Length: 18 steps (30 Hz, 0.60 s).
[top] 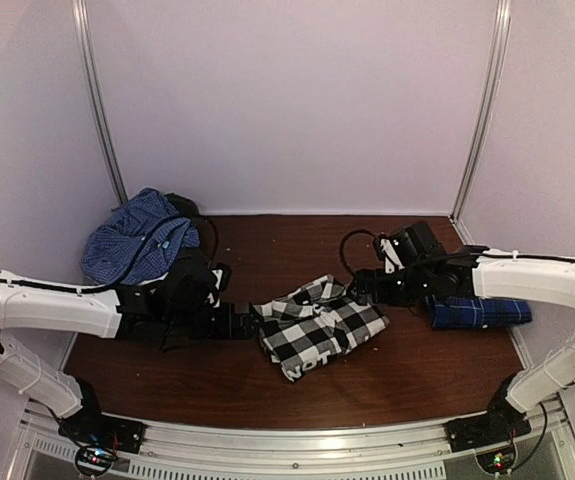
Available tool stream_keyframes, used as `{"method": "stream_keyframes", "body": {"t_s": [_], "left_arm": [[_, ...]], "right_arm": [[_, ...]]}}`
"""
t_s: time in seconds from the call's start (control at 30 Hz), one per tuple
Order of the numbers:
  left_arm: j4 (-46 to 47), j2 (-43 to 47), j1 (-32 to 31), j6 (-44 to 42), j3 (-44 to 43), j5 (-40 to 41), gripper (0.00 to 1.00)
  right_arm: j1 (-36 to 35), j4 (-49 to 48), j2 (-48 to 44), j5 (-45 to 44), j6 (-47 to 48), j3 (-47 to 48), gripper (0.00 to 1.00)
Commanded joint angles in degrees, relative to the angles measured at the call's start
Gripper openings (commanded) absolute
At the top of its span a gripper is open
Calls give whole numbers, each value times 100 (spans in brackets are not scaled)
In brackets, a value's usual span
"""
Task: Fold and stack the long sleeve shirts
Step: Rotate the square-folded shirt at the center of the board.
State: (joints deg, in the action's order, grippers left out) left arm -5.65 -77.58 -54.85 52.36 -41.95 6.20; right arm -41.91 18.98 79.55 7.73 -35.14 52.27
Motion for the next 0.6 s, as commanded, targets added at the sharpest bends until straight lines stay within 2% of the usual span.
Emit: {"method": "stream_keyframes", "body": {"t_s": [0.0, 0.13, 0.3, 0.47, 0.57], "left_arm": [[892, -264, -8, 294, 170, -484, 98], [1227, -520, -7, 371, 209, -606, 98], [1351, -930, -5, 423, 59, -620, 92], [1560, -1349, -8, 415, -62, -840, 83], [1621, -1604, 7, 264, -264, -892, 74]], "right_arm": [[659, 166, 338, 66, 619, 29, 96], [1023, -159, 728, 496, 840, 20, 95], [1053, -520, 1033, 1045, 858, -207, 90], [1045, -1098, 811, 1562, 676, -802, 81], [1032, -1362, 636, 1782, 493, -1156, 72]]}}
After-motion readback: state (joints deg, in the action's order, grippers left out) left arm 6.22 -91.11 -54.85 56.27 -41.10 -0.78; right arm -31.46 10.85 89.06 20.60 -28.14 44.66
